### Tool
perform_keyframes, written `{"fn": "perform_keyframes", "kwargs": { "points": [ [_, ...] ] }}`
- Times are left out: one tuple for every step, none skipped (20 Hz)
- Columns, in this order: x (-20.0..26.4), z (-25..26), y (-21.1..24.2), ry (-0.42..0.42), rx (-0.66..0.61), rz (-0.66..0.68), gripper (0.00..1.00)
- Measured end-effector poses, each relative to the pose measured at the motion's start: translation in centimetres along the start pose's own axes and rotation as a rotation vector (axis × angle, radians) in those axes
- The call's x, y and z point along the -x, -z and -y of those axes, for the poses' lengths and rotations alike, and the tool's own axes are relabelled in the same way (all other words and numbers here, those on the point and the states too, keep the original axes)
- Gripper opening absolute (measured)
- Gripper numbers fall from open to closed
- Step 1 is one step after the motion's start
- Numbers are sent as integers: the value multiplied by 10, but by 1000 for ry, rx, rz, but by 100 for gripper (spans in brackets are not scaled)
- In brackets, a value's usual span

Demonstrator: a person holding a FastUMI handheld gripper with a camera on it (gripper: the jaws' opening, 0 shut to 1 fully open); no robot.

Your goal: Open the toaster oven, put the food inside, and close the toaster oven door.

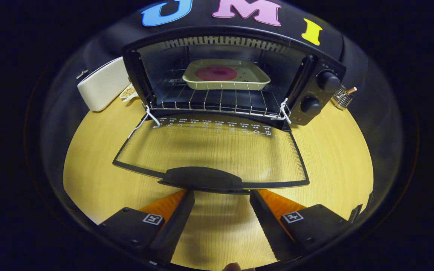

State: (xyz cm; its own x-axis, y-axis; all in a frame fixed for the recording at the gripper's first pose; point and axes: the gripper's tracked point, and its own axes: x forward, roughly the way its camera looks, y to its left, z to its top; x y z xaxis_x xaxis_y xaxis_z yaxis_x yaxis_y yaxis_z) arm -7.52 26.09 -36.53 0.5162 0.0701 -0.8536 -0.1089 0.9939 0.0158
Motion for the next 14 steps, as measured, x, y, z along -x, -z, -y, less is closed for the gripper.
{"fn": "perform_keyframes", "kwargs": {
  "points": [
    [4,0,-2,-5,6,15,98],
    [7,1,-4,-11,10,27,98],
    [10,1,-6,-17,10,42,98],
    [14,0,-9,-24,8,55,98],
    [17,0,-11,-31,2,68,98],
    [21,1,-13,-37,-5,79,98],
    [26,1,-16,-42,-11,93,98],
    [31,1,-20,-46,-14,107,98],
    [35,2,-23,-51,-20,127,98],
    [39,2,-27,-56,-30,144,98],
    [44,2,-30,-62,-43,160,98],
    [49,2,-36,-68,-55,179,98],
    [53,3,-41,-72,-64,198,98],
    [57,4,-47,-75,-70,216,98]
  ]
}}
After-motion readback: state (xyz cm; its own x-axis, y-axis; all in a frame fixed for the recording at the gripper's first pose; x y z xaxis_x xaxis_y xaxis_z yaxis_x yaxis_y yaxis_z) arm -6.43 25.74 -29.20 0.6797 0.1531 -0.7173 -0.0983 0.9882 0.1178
